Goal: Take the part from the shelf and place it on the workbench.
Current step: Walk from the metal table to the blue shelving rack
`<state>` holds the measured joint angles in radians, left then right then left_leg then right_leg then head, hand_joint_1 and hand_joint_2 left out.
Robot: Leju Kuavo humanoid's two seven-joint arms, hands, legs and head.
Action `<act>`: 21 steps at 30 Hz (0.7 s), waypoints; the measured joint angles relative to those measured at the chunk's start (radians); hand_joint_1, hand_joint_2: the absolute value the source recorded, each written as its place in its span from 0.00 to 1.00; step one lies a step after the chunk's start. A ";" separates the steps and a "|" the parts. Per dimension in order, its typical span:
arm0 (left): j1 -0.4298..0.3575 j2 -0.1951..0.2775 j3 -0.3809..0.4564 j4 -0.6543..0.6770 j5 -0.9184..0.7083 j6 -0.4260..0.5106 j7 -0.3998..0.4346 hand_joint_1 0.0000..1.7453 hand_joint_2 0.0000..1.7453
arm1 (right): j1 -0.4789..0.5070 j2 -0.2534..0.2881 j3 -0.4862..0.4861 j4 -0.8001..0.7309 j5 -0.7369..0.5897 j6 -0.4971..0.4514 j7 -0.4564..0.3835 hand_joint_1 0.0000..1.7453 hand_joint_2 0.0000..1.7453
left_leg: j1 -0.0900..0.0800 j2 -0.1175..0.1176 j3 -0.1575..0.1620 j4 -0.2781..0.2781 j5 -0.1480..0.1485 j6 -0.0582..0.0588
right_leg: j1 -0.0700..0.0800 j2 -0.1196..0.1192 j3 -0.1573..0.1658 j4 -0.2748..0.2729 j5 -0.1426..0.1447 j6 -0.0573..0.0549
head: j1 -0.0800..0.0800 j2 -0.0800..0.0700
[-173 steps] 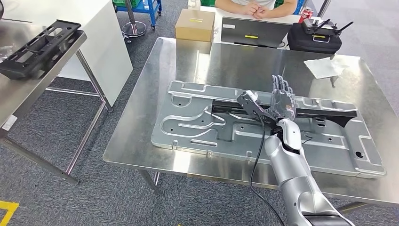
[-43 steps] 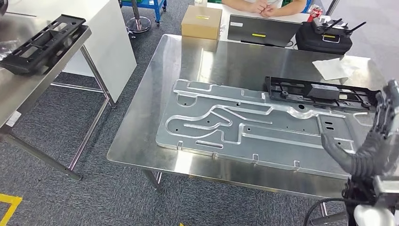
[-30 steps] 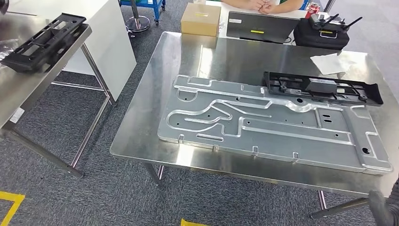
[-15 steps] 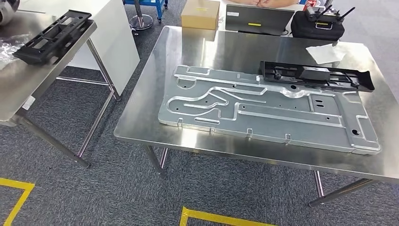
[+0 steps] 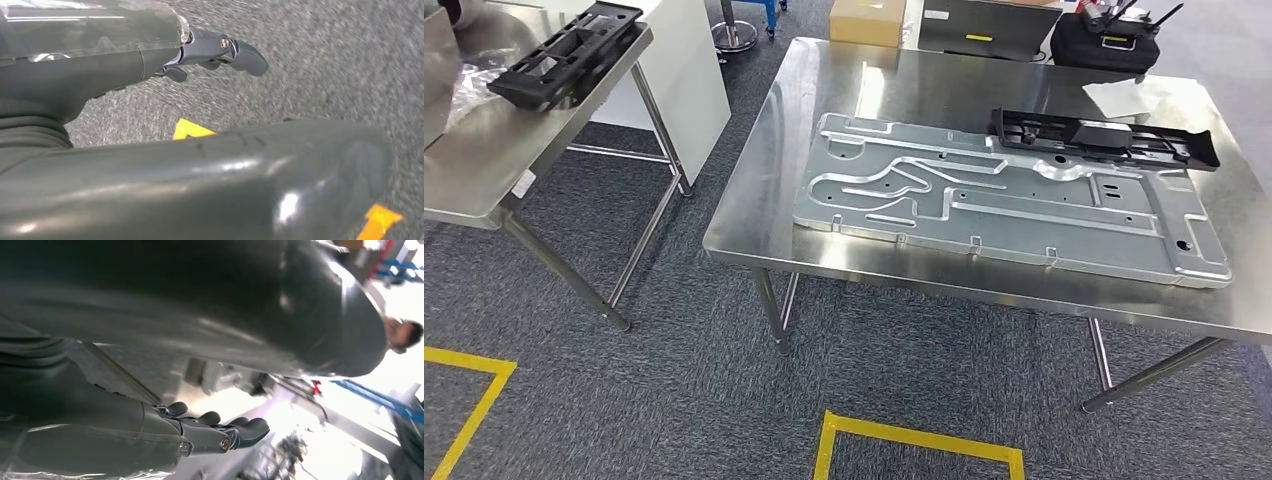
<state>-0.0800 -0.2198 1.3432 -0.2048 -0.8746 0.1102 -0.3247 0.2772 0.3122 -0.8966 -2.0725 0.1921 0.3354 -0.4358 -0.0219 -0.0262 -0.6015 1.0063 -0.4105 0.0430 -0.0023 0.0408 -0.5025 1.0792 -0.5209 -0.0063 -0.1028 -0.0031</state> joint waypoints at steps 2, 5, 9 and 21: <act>-0.003 0.000 0.000 0.000 -0.001 -0.002 0.001 0.00 0.00 | -0.004 0.004 -0.025 0.016 0.032 0.029 -0.004 0.00 0.00 | 0.002 -0.016 -0.011 -0.002 0.022 -0.008 | 0.010 0.016 0.057 -0.092 -0.017 -0.016 | 0.000 0.000; 0.001 0.004 0.000 0.000 0.001 -0.001 -0.001 0.00 0.00 | -0.005 0.012 -0.044 0.052 0.087 0.042 -0.019 0.00 0.00 | 0.005 -0.032 -0.025 -0.001 0.031 -0.025 | 0.007 -0.015 0.050 -0.120 0.011 -0.023 | -0.001 0.000; 0.005 0.005 0.003 0.001 0.012 0.011 -0.013 0.00 0.00 | 0.016 0.028 -0.028 0.132 0.182 0.000 -0.051 0.00 0.00 | 0.019 0.007 -0.074 0.176 -0.139 -0.051 | -0.003 -0.063 0.007 -0.132 0.058 -0.027 | -0.001 0.000; -0.009 -0.013 0.048 0.001 0.057 0.093 -0.050 0.00 0.00 | -0.274 -0.094 0.259 1.278 0.608 -0.717 -0.004 0.00 0.00 | 0.042 0.065 0.086 0.009 -0.087 -0.032 | -0.025 -0.121 -0.123 -0.033 0.081 0.049 | -0.004 0.000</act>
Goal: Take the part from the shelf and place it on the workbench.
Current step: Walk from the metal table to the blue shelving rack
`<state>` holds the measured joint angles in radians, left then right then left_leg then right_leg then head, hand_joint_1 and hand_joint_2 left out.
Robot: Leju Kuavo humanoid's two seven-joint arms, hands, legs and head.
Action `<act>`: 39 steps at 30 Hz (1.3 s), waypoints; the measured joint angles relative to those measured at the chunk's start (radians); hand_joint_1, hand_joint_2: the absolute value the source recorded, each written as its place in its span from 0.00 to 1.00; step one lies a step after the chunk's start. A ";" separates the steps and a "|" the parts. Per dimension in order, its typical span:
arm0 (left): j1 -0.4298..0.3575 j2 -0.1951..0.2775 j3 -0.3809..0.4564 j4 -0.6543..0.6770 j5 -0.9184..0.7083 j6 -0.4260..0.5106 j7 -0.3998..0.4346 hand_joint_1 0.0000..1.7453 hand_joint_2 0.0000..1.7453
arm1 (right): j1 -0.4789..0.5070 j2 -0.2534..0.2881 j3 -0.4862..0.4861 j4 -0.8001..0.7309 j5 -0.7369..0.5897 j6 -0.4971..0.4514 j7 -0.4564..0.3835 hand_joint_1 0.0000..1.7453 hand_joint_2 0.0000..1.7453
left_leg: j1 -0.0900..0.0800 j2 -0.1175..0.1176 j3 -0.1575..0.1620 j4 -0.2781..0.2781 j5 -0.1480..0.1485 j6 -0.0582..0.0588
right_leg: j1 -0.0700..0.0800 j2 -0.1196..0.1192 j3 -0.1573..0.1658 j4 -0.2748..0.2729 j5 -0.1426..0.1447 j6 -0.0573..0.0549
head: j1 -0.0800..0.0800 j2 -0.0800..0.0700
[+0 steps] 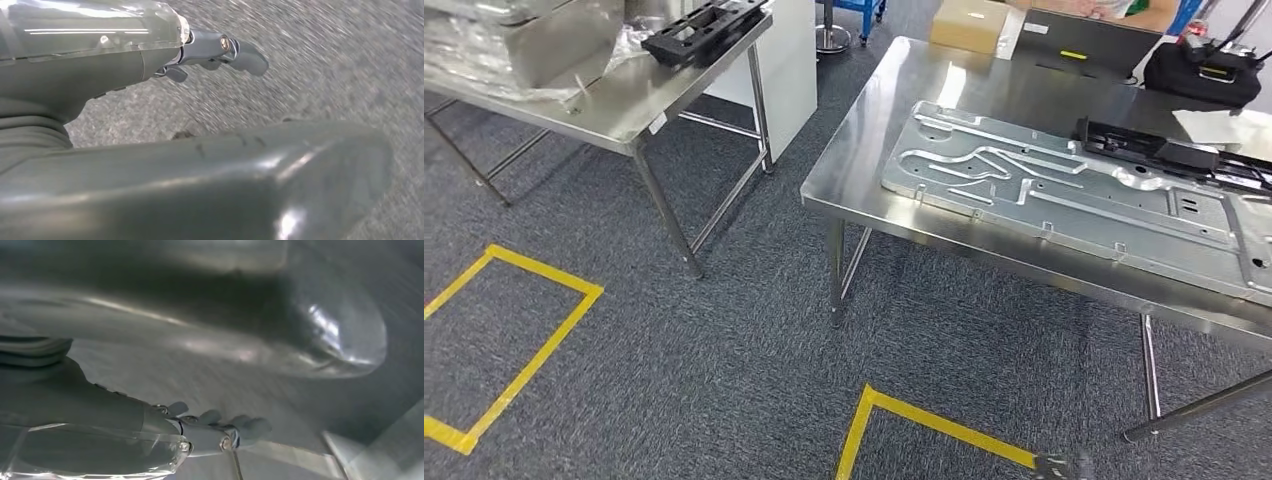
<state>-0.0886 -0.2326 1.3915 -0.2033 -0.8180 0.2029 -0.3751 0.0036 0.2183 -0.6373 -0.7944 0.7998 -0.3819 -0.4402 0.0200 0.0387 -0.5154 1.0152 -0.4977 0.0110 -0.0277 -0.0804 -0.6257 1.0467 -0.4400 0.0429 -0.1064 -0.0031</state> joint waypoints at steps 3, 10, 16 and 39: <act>0.000 -0.008 0.007 0.000 0.003 0.031 0.002 0.00 0.00 | -0.039 -0.039 0.055 0.237 0.066 -0.004 0.173 0.00 0.00 | -0.005 -0.035 -0.044 -0.002 0.036 0.018 | 0.002 0.064 -0.041 0.153 -0.144 0.001 | 0.000 0.000; 0.009 -0.023 0.024 0.001 0.006 0.081 0.007 0.00 0.00 | -0.043 -0.089 0.131 0.492 0.128 0.205 0.673 0.00 0.00 | -0.031 -0.116 -0.113 0.000 0.102 0.018 | 0.035 0.139 0.139 -0.005 -0.093 -0.071 | 0.000 0.000; 0.009 -0.025 0.024 0.002 -0.029 0.090 0.065 0.00 0.00 | -0.046 -0.104 0.137 0.548 0.091 0.272 0.721 0.00 0.00 | -0.030 -0.100 -0.147 0.051 0.073 -0.012 | 0.029 0.103 0.159 -0.086 -0.065 -0.080 | -0.001 0.000; 0.018 0.013 -0.117 0.002 -0.215 -0.048 0.090 0.00 0.00 | -0.043 -0.124 0.028 0.588 -0.053 0.289 0.664 0.00 0.00 | -0.005 -0.106 -0.047 0.010 0.035 0.006 | 0.009 0.117 0.064 0.075 -0.097 -0.026 | 0.000 0.000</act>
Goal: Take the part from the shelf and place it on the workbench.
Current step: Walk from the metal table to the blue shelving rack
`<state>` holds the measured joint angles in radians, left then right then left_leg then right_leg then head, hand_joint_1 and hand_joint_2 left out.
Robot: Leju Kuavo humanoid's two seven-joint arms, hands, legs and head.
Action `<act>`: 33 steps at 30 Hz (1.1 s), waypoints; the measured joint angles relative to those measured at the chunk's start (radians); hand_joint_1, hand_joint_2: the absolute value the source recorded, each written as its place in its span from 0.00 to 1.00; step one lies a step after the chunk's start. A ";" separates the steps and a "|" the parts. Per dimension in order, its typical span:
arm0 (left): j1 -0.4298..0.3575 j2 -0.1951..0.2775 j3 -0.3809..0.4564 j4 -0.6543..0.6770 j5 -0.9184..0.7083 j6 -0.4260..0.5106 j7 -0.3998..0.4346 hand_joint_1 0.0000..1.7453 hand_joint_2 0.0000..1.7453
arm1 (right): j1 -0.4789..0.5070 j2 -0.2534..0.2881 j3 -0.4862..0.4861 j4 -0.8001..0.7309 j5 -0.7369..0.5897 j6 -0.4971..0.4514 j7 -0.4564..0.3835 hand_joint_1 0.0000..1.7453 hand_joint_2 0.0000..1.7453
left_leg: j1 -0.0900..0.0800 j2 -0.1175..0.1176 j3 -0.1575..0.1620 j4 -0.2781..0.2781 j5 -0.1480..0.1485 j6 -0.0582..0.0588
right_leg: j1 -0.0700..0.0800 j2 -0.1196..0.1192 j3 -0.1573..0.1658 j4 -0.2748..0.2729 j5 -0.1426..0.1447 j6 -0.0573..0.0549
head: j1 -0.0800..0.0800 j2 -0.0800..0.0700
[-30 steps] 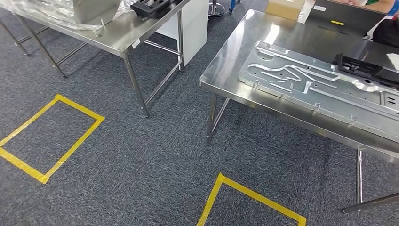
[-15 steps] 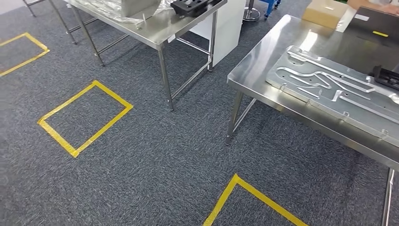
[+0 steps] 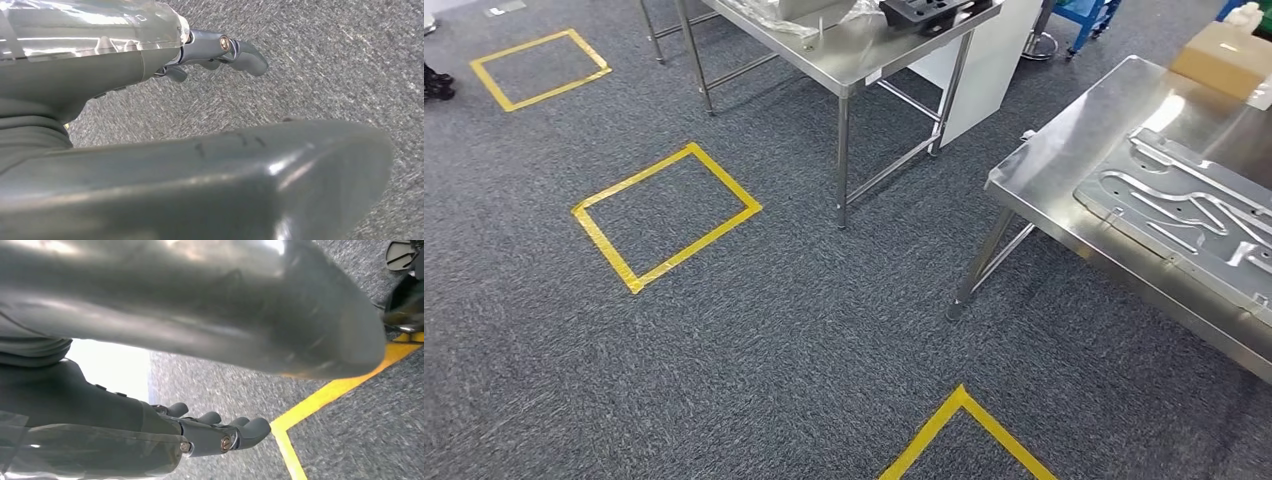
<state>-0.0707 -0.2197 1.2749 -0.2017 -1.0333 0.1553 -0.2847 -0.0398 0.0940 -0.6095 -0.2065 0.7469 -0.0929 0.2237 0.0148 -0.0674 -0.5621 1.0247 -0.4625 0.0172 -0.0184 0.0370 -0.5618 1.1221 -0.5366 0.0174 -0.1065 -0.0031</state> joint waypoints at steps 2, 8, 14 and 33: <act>-0.002 0.004 -0.018 0.000 -0.025 -0.016 0.009 0.00 0.00 | 0.002 0.001 -0.027 0.001 -0.026 -0.014 0.027 0.00 0.00 | 0.001 -0.022 -0.005 0.001 0.004 -0.008 | 0.003 0.039 0.035 -0.092 0.034 -0.012 | 0.000 0.000; -0.001 0.022 -0.072 0.000 -0.081 -0.051 0.009 0.00 0.00 | -0.001 0.014 -0.099 0.002 -0.075 -0.057 0.034 0.00 0.00 | 0.000 0.012 -0.053 0.076 -0.037 -0.039 | -0.002 -0.017 0.052 -0.142 0.050 -0.032 | 0.000 0.000; -0.004 0.047 -0.032 0.000 0.070 -0.022 -0.035 0.00 0.00 | 0.003 0.029 -0.141 0.002 -0.095 -0.087 -0.025 0.00 0.00 | 0.004 0.071 -0.078 0.188 -0.077 -0.050 | 0.005 -0.099 0.051 -0.137 0.044 -0.036 | 0.000 0.000; -0.016 0.068 0.035 0.000 0.104 -0.012 -0.023 0.00 0.00 | 0.004 0.053 -0.164 0.009 -0.071 -0.095 0.012 0.00 0.00 | -0.004 -0.033 0.002 -0.011 0.007 -0.010 | -0.003 0.040 0.033 -0.101 0.037 -0.001 | 0.000 0.000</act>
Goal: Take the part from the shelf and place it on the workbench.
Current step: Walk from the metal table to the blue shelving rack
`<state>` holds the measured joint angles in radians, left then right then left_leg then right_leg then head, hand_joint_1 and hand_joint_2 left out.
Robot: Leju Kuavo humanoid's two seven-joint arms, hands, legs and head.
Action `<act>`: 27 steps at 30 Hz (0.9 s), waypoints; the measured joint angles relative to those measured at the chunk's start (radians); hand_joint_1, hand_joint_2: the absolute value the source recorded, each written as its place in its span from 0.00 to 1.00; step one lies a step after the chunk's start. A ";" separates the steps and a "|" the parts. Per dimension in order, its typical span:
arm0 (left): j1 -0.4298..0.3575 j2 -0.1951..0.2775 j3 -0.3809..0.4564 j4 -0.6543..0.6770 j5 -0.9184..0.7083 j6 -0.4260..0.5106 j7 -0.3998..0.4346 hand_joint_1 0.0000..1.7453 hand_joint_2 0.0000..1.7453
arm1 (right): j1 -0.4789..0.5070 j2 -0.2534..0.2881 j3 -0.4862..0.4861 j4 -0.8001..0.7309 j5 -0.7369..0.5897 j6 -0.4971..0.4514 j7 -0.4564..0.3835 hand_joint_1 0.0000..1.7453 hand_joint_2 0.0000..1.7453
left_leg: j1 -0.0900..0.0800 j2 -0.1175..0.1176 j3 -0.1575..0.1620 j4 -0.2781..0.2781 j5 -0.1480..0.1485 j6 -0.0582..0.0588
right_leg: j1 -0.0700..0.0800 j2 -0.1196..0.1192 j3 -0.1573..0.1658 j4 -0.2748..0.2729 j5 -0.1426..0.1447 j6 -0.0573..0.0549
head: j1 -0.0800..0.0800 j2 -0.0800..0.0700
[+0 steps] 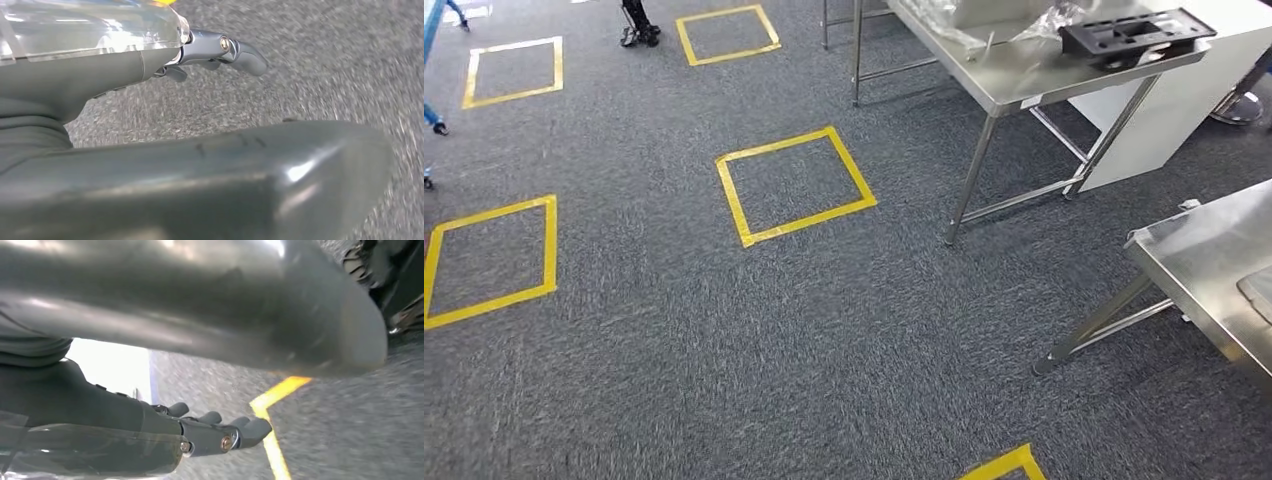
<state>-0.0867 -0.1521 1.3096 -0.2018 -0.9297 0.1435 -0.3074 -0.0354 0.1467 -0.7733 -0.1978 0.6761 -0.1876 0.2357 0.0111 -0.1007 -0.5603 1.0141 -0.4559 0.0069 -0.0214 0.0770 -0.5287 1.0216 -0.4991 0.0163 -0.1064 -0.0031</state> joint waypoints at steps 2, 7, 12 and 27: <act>0.000 0.000 0.009 0.000 0.010 0.004 0.001 0.00 0.00 | -0.003 0.005 0.000 0.001 0.008 0.005 0.003 0.00 0.00 | 0.003 -0.023 -0.009 -0.002 0.006 -0.015 | 0.003 -0.008 0.002 -0.008 -0.001 -0.007 | 0.000 0.000; -0.001 -0.001 0.034 0.000 0.044 0.030 0.010 0.00 0.00 | 0.001 0.014 0.003 0.001 0.038 0.015 -0.020 0.00 0.00 | 0.001 0.074 -0.091 0.174 -0.096 -0.028 | 0.006 -0.081 0.007 -0.027 0.010 -0.037 | -0.001 0.000; -0.002 -0.008 0.067 0.000 0.085 0.066 0.004 0.00 0.00 | -0.001 0.012 0.021 0.000 0.077 0.049 -0.044 0.00 0.00 | 0.003 0.115 -0.064 0.167 -0.066 -0.031 | 0.012 -0.149 0.008 -0.022 0.006 -0.035 | 0.000 0.000; -0.006 -0.042 0.153 0.000 0.161 0.169 -0.015 0.00 0.00 | -0.007 -0.018 0.102 0.001 0.173 0.105 -0.053 0.00 0.00 | -0.011 0.038 0.001 -0.002 0.000 0.027 | 0.009 -0.066 -0.075 0.184 -0.076 0.001 | 0.000 0.000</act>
<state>-0.0928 -0.1944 1.4627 -0.2018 -0.7682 0.3127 -0.3227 -0.0425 0.1291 -0.6711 -0.1972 0.8492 -0.0826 0.1823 -0.0002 -0.0623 -0.5591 1.0122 -0.4556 0.0342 -0.0123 0.0106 -0.6035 1.2053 -0.5749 0.0172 -0.1065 -0.0031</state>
